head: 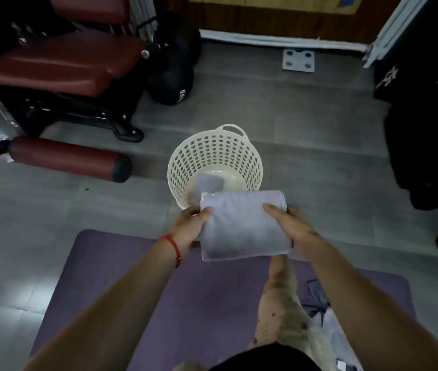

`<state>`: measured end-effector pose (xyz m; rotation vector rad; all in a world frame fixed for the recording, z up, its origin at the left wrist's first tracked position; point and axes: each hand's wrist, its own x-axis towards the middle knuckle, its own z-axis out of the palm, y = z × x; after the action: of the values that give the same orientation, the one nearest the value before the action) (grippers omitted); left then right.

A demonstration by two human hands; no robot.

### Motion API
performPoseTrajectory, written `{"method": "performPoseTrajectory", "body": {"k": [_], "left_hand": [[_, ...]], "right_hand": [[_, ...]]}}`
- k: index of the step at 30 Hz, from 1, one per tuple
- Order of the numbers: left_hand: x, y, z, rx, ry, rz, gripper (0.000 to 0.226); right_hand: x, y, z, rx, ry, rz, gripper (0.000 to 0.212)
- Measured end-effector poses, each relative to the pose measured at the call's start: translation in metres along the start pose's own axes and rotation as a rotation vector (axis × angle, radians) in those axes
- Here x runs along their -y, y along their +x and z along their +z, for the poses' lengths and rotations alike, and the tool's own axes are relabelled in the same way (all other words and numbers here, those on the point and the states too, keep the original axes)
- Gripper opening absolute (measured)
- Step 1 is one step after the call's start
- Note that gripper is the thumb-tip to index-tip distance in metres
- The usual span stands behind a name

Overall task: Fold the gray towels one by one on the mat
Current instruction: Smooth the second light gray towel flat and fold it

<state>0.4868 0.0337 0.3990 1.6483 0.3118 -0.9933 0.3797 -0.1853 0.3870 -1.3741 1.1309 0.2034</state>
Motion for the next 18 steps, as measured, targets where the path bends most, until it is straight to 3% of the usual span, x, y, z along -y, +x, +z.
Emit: {"method": "performPoseTrajectory", "body": {"k": [3,9,14,18], "left_hand": [[-0.023,0.089,0.037,-0.138,-0.079,-0.071,0.024],[-0.058,0.200,0.102,-0.398,-0.290,-0.275,0.014],[-0.064,0.251,0.129,-0.522,-0.418,-0.391,0.011],[-0.041,0.310,0.127,-0.593,-0.562,-0.444,0.013]], "right_hand": [[0.051,0.121,-0.013,0.103,-0.144,0.009,0.024],[0.117,0.294,-0.031,0.394,-0.570,-0.032,0.051],[0.158,0.359,-0.009,0.455,-0.768,-0.083,0.032],[0.158,0.423,0.036,0.491,-0.951,-0.227,0.036]]}}
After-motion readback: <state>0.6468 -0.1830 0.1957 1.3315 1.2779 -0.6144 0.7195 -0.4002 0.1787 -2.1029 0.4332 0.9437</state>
